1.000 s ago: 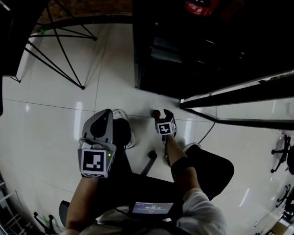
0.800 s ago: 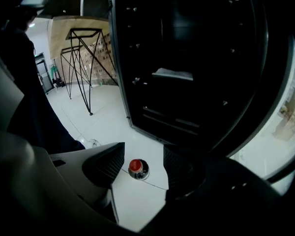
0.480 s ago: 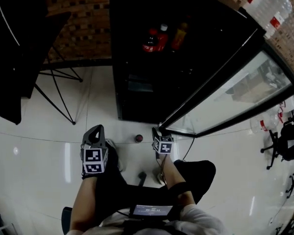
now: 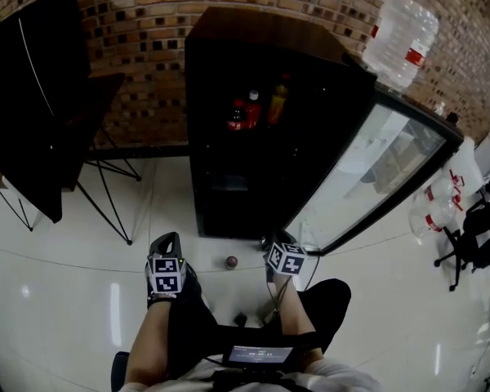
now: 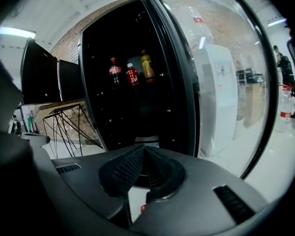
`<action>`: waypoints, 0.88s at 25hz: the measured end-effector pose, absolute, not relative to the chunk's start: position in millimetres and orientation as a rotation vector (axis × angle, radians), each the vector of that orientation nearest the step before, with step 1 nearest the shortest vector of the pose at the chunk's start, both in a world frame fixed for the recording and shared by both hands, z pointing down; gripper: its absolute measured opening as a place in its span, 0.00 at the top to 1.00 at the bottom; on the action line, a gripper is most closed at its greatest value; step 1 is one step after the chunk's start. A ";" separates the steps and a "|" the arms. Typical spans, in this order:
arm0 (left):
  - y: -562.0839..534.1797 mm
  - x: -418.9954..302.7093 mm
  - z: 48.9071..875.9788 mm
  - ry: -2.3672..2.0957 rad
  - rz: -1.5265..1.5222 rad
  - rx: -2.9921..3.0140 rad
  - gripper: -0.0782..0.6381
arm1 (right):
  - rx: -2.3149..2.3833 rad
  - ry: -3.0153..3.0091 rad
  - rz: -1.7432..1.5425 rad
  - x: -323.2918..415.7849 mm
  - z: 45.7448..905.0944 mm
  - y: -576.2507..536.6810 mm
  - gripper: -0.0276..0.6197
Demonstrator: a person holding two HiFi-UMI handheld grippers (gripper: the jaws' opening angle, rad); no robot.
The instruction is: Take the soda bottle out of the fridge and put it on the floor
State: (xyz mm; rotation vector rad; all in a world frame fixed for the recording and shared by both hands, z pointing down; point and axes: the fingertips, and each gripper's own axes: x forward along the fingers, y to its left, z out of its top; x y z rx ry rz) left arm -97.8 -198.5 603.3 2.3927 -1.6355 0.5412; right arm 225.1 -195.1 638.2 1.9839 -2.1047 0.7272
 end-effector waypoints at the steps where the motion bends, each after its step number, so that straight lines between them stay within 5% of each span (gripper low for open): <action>1: -198.2 -97.7 603.3 -1.634 0.546 2.391 0.89 | 1.982 -2.115 0.720 223.2 629.8 -192.5 0.94; 22: -191.5 -95.4 598.5 -1.623 0.556 2.393 0.89 | 2.025 -2.174 0.569 229.1 564.2 -149.9 0.94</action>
